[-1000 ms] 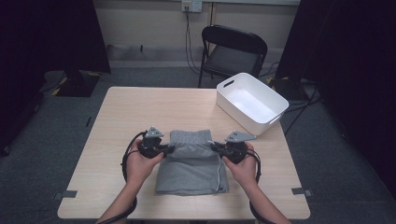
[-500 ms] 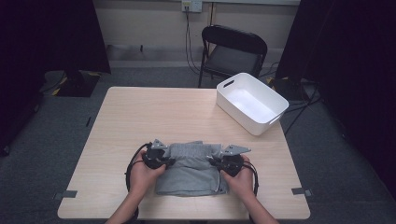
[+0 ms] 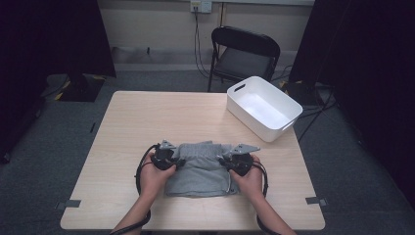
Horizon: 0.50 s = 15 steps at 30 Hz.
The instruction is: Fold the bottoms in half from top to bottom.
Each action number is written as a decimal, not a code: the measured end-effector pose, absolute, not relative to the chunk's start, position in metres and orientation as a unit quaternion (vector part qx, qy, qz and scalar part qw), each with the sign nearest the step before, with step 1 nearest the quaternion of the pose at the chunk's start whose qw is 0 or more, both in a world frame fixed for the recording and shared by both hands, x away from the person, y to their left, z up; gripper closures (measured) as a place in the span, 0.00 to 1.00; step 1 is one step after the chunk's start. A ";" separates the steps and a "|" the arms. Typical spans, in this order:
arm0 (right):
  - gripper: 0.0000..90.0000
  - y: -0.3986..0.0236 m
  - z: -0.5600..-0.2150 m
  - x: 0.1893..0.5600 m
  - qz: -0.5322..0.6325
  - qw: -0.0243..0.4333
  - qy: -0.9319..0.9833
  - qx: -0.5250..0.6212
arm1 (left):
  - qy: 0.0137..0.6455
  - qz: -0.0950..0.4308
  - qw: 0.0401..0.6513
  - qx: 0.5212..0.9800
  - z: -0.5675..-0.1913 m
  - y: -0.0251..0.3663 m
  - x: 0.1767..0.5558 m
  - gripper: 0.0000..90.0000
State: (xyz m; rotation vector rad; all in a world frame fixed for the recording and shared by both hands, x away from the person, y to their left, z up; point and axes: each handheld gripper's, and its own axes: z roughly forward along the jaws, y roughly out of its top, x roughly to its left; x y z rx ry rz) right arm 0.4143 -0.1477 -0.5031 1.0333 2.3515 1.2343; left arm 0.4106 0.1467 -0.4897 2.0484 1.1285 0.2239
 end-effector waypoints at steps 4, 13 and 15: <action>0.64 -0.149 -0.498 0.409 0.445 0.134 0.807 0.363 | 0.446 0.087 0.392 0.800 -0.488 0.149 0.408 0.70; 0.45 -0.168 -0.490 0.395 0.419 0.153 0.816 0.367 | 0.426 0.101 0.416 0.797 -0.476 0.159 0.399 0.39; 0.42 -0.174 -0.493 0.392 0.412 0.158 0.817 0.371 | 0.417 0.105 0.420 0.799 -0.474 0.160 0.397 0.36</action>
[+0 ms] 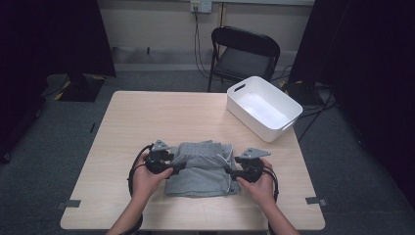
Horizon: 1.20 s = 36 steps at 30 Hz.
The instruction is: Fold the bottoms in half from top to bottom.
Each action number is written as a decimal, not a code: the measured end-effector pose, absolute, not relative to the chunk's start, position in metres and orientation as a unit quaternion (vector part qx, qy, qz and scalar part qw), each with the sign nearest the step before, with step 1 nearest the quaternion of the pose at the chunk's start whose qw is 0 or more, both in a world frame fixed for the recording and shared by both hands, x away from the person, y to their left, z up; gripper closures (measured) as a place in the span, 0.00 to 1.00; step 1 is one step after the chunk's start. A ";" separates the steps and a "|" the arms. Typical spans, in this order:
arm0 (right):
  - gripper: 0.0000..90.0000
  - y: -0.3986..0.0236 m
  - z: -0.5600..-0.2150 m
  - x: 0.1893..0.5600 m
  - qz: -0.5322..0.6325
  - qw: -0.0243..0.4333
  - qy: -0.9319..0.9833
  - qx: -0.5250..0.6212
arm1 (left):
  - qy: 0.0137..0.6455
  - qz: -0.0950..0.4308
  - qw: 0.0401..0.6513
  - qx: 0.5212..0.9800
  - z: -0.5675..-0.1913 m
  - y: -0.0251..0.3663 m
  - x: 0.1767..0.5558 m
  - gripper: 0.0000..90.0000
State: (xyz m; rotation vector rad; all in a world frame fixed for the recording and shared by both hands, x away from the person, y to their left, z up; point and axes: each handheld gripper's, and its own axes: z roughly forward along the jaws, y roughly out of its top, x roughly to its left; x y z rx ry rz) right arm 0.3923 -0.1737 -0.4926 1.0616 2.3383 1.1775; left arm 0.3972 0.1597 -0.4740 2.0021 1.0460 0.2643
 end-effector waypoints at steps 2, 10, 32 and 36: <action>0.40 -0.176 -0.495 0.390 0.400 0.165 0.823 0.367 | 0.412 0.106 0.425 0.799 -0.471 0.159 0.397 0.32; 0.33 -0.177 -0.509 0.383 0.383 0.168 0.833 0.361 | 0.407 0.100 0.434 0.797 -0.462 0.149 0.402 0.30; 0.32 -0.177 -0.510 0.385 0.383 0.160 0.832 0.368 | 0.467 0.073 0.429 0.770 -0.481 0.140 0.446 0.46; 0.32 -0.177 -0.510 0.384 0.383 0.160 0.832 0.367 | 0.450 0.082 0.427 0.780 -0.477 0.139 0.443 0.67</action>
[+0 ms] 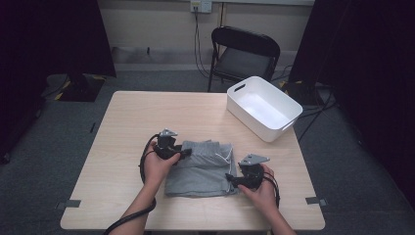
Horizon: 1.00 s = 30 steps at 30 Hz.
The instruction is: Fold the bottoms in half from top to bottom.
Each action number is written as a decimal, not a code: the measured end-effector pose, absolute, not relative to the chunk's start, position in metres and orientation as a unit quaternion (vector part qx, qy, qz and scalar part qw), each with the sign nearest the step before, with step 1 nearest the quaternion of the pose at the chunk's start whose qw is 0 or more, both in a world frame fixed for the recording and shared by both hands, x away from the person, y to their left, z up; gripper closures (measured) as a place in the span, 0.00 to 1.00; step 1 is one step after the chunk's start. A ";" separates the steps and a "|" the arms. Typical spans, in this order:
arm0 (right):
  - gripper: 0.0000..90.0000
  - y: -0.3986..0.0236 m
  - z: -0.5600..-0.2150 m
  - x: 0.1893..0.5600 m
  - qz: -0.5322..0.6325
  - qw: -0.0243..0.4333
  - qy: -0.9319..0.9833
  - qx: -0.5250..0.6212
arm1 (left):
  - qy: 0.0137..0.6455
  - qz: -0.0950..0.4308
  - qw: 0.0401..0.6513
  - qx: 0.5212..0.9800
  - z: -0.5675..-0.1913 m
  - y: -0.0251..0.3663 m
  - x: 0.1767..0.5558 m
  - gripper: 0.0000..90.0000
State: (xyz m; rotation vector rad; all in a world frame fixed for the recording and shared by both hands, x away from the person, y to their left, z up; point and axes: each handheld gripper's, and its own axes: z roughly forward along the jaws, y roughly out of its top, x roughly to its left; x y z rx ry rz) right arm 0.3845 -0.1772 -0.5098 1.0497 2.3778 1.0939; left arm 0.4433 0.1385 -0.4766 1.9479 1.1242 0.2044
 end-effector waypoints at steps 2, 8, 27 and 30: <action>0.32 -0.177 -0.510 0.384 0.383 0.160 0.832 0.367 | 0.442 0.086 0.428 0.783 -0.471 0.137 0.441 0.71; 0.33 -0.177 -0.510 0.384 0.382 0.161 0.832 0.367 | 0.421 0.100 0.447 0.783 -0.457 0.138 0.429 0.73; 0.33 -0.176 -0.510 0.384 0.382 0.163 0.831 0.369 | 0.350 0.100 0.456 0.812 -0.461 0.142 0.379 0.74; 0.33 -0.176 -0.510 0.384 0.382 0.163 0.831 0.370 | 0.352 0.091 0.452 0.815 -0.471 0.146 0.374 0.74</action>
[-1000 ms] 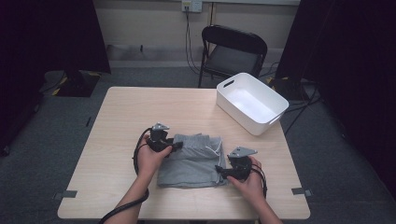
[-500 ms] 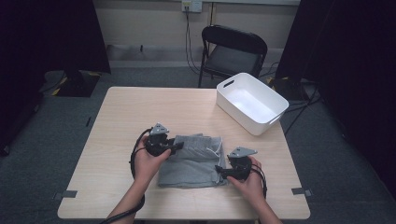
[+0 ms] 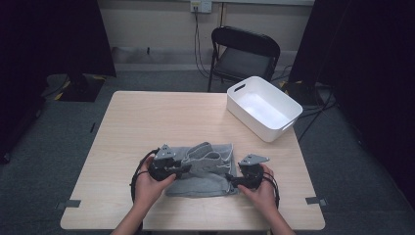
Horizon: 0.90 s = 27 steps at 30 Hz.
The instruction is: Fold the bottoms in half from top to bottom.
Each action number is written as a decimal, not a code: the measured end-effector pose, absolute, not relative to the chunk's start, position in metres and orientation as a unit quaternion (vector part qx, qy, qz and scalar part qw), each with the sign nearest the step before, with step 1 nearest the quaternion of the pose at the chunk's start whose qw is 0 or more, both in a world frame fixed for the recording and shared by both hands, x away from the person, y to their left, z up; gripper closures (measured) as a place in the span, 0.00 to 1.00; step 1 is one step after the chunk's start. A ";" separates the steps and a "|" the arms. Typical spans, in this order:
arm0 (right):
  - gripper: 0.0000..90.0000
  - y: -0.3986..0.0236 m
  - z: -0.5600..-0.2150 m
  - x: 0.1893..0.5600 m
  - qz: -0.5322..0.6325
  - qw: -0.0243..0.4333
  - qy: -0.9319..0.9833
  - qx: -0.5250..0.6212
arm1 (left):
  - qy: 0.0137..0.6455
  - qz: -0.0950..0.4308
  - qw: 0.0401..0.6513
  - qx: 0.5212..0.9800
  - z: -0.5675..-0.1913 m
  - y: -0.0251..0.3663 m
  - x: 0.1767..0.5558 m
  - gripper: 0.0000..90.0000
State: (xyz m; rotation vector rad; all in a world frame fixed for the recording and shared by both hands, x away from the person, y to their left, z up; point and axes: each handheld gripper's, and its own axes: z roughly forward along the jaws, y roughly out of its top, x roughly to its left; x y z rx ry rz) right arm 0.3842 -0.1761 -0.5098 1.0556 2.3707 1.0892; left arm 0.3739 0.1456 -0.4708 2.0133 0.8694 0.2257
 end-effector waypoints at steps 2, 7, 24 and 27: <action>0.33 -0.176 -0.510 0.384 0.382 0.163 0.831 0.370 | 0.348 0.091 0.450 0.817 -0.475 0.146 0.371 0.74; 0.33 -0.176 -0.510 0.384 0.382 0.162 0.831 0.371 | 0.340 0.094 0.448 0.822 -0.479 0.146 0.366 0.74; 0.35 -0.188 -0.486 0.387 0.388 0.154 0.824 0.382 | 0.338 0.099 0.446 0.823 -0.476 0.146 0.362 0.73; 0.36 -0.192 -0.476 0.393 0.402 0.151 0.813 0.392 | 0.338 0.097 0.446 0.823 -0.476 0.146 0.362 0.73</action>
